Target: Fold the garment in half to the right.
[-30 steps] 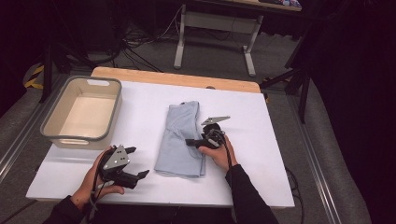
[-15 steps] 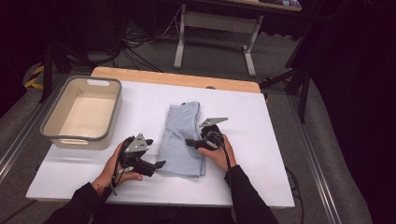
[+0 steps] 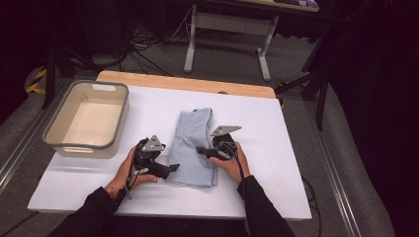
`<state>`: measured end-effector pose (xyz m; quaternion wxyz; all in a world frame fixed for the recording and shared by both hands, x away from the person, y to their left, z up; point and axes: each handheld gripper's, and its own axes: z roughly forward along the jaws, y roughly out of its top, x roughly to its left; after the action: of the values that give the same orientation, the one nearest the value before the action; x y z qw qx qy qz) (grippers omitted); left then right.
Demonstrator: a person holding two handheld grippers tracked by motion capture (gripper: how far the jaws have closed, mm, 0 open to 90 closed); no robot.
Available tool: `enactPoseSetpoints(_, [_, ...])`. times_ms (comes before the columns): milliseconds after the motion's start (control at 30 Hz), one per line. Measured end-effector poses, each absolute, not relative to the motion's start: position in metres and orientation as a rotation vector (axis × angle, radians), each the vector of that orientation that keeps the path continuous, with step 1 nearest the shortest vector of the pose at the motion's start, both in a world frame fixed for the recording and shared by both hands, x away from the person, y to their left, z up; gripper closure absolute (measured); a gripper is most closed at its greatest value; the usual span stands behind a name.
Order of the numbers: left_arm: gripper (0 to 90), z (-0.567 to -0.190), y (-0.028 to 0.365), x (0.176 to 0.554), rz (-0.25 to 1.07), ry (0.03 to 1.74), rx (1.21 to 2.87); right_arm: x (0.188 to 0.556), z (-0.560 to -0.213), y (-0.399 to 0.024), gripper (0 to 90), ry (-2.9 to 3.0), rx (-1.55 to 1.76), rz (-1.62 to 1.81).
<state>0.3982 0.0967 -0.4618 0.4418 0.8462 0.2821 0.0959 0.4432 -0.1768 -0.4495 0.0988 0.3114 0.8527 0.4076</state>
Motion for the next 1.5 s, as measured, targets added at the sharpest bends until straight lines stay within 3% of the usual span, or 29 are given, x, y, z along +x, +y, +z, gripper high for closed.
enactPoseSetpoints(300, [10.1, -0.461, 0.096, 0.406, 0.228, 0.693, 2.099, 0.438, -0.447, -0.177, 68.4, 2.487, 0.850, 1.224])
enactPoseSetpoints(733, [8.6, -0.464, 0.087, 0.443, 0.106, 0.721, 2.089, 0.429, -0.442, -0.177, 69.7, 2.419, 0.752, 1.277])
enactPoseSetpoints(1167, [10.3, -0.459, 0.075, 0.452, 0.022, 0.691, 2.079, 0.415, -0.433, -0.175, 70.7, 2.337, 0.619, 1.330])
enactPoseSetpoints(1300, [13.6, -0.454, 0.074, 0.449, 0.039, 0.664, 2.069, 0.411, -0.430, -0.175, 70.7, 2.313, 0.587, 1.356])
enactPoseSetpoints(1500, [32.0, -0.442, 0.074, 0.437, 0.139, 0.625, 2.020, 0.408, -0.427, -0.176, 69.9, 2.294, 0.582, 1.379])
